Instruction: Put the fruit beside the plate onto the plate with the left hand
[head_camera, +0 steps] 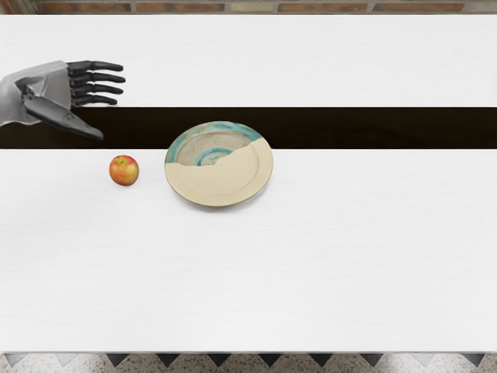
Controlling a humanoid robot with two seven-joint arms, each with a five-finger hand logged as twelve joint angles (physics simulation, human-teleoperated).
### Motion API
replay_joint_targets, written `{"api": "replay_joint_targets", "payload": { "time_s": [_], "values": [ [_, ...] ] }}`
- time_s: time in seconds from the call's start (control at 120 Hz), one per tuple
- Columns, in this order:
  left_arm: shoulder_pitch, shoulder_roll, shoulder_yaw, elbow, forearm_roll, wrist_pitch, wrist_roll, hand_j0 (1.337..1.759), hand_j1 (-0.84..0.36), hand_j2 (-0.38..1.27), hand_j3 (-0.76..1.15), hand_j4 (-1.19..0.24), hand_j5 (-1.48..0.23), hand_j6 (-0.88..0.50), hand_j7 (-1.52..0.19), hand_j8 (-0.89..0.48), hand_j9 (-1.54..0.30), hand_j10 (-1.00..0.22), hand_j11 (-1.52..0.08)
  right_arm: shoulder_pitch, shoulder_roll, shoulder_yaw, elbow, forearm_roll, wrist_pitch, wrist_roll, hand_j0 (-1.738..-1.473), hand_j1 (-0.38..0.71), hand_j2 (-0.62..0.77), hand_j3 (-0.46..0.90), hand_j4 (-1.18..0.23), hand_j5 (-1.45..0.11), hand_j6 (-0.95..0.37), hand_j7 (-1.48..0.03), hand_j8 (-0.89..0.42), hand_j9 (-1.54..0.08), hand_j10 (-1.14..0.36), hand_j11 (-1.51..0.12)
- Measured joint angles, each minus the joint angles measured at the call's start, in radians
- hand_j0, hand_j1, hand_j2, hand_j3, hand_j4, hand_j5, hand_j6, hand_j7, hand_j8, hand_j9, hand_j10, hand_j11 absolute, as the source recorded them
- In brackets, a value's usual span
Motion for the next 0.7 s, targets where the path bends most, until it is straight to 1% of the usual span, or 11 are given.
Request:
{"api": "replay_joint_targets", "payload": {
  "time_s": [0.2,0.25,0.283,0.367,0.467,0.625,0.7],
  "values": [
    [-0.007,-0.014,0.0,0.003,0.01,0.0,0.0,1.658,0.06,0.05,0.0,-0.25,-0.32,-0.25,-0.32,-0.25,-0.32,-0.25,-0.32,-0.006,0.0,0.0,0.0,0.0,0.0,-0.001,-1.658,-0.31,-0.01,0.0,-0.04,-0.05,-0.04,-0.05,-0.04,-0.05,-0.04,-0.05],
    [-0.014,-0.021,0.0,0.002,0.035,0.0,0.006,1.658,0.06,0.05,0.0,-0.25,-0.32,-0.25,-0.32,-0.25,-0.32,-0.25,-0.32,-0.006,0.0,0.0,0.0,0.0,0.0,-0.001,-1.658,-0.31,-0.01,0.0,-0.04,-0.05,-0.04,-0.05,-0.04,-0.05,-0.04,-0.05],
    [-0.015,-0.023,0.001,0.0,0.057,0.0,0.019,1.658,0.06,0.05,0.0,-0.25,-0.32,-0.25,-0.32,-0.25,-0.32,-0.25,-0.32,-0.006,0.0,0.0,0.0,0.0,0.0,-0.001,-1.658,-0.31,-0.01,0.0,-0.04,-0.05,-0.04,-0.05,-0.04,-0.05,-0.04,-0.05],
    [-0.033,-0.032,0.001,-0.005,0.09,0.0,0.074,1.658,0.06,0.05,0.0,-0.25,-0.32,-0.25,-0.32,-0.25,-0.32,-0.25,-0.32,-0.007,0.0,0.0,0.0,0.0,0.0,-0.001,-1.658,-0.31,-0.01,0.0,-0.04,-0.05,-0.04,-0.05,-0.04,-0.05,-0.04,-0.05],
    [-0.032,-0.02,0.001,-0.021,0.113,0.0,0.157,1.658,0.06,0.05,0.0,-0.25,-0.32,-0.25,-0.32,-0.25,-0.32,-0.25,-0.32,-0.007,0.0,0.0,0.0,0.0,0.0,-0.001,-1.658,-0.31,-0.01,0.0,-0.04,-0.05,-0.04,-0.05,-0.04,-0.05,-0.04,-0.05],
    [-0.039,-0.017,0.0,-0.114,0.163,0.0,0.304,1.658,0.06,0.05,0.0,-0.25,-0.32,-0.25,-0.32,-0.25,-0.32,-0.25,-0.32,-0.007,0.0,0.0,0.0,0.0,0.0,-0.001,-1.658,-0.31,-0.01,0.0,-0.04,-0.05,-0.04,-0.05,-0.04,-0.05,-0.04,-0.05],
    [-0.053,-0.009,-0.001,-0.162,0.185,0.0,0.361,1.658,0.06,0.05,0.0,-0.25,-0.32,-0.25,-0.32,-0.25,-0.32,-0.25,-0.32,-0.007,0.0,0.0,0.0,0.0,0.0,-0.001,-1.658,-0.31,-0.01,0.0,-0.04,-0.05,-0.04,-0.05,-0.04,-0.05,-0.04,-0.05]
  ]
}}
